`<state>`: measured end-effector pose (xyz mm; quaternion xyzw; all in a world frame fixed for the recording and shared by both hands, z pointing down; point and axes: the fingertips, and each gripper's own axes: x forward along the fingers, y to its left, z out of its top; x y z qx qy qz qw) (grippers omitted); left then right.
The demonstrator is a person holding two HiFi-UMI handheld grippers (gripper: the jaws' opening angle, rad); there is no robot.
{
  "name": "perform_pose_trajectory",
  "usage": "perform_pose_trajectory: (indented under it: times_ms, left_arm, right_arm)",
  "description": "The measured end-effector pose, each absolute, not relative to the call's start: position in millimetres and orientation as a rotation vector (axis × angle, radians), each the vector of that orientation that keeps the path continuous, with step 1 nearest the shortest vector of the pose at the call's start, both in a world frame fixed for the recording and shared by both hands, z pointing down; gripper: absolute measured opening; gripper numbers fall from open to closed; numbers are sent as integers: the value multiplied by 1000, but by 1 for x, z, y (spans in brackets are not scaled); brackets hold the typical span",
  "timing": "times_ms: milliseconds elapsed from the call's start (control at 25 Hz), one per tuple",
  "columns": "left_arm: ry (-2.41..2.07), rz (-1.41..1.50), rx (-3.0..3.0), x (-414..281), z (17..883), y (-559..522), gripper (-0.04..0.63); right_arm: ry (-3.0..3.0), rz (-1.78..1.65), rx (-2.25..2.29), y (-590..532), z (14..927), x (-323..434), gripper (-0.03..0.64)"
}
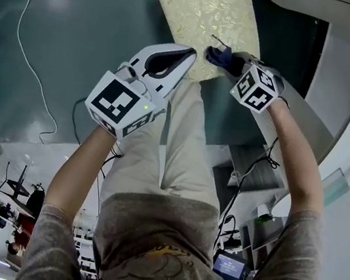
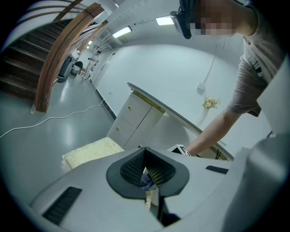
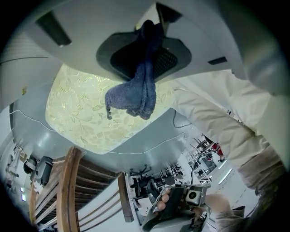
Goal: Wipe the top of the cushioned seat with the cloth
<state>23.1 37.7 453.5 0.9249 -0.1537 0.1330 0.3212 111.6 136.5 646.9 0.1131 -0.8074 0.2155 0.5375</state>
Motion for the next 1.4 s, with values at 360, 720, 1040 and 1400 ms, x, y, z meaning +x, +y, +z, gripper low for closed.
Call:
perform_pose_trajectory:
  times_ms: [360,720,1040,1400]
  left_arm:
    - [-395,354,2437,25,455,37,18]
    - [-384,355,2438,30,452,42,18]
    - [-398,354,2429,31,455,40,18]
    - [-444,330,2422,34,449,20,18]
  right_arm:
    - [-1911,587,207,171,648,115,97]
    - [-1827,659,-15,236,651,121,97]
    - [-1835,631,66,185,645,144,97]
    - [-1890,459,223,56,625,153,97]
